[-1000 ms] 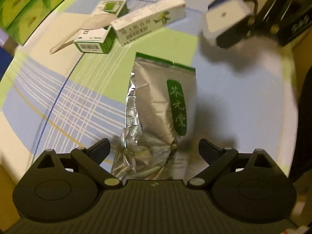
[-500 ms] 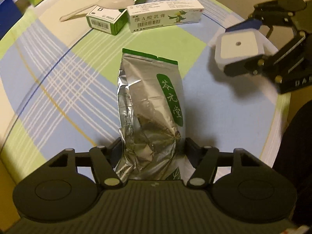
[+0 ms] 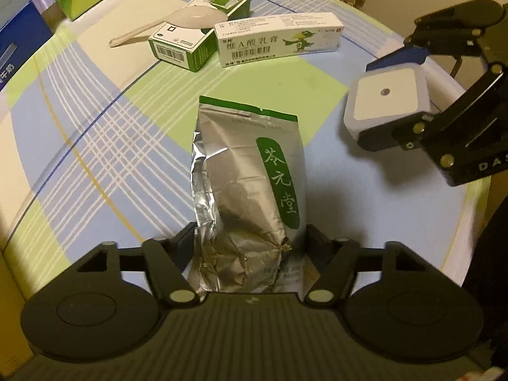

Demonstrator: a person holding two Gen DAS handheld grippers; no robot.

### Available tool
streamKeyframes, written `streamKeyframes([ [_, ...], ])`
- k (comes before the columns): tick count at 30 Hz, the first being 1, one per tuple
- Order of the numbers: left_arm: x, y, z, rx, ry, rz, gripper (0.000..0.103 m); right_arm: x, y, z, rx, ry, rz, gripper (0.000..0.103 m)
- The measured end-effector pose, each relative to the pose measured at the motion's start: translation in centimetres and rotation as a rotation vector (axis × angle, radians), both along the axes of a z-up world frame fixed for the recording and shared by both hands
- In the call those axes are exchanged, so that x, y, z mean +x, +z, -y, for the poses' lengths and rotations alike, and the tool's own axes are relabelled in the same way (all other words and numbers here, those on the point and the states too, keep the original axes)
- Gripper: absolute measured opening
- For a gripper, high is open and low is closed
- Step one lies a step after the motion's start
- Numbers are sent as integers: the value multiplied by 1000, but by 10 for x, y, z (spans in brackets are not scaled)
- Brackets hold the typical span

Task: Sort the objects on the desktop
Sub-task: 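Carry tea pouch with left tool while right tool carries night light to cardboard box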

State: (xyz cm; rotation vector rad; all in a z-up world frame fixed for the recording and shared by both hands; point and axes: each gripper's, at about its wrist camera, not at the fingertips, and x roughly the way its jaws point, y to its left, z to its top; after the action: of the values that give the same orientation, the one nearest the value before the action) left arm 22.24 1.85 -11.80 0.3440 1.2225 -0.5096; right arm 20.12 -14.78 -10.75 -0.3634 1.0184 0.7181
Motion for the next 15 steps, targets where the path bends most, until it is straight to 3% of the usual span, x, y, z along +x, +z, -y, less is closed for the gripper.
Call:
streamKeyframes([
  [1,-2,1,-1,-11,2,0,52,0,0,0,-1,-1,2,62],
  [5,-7,7,-8,-42,25,-11,45,-4,2,2,8,-12,8,62],
  [15,-16,40,-21,-73,89,-9,44,-13,29,-2,46,-15,45,62],
])
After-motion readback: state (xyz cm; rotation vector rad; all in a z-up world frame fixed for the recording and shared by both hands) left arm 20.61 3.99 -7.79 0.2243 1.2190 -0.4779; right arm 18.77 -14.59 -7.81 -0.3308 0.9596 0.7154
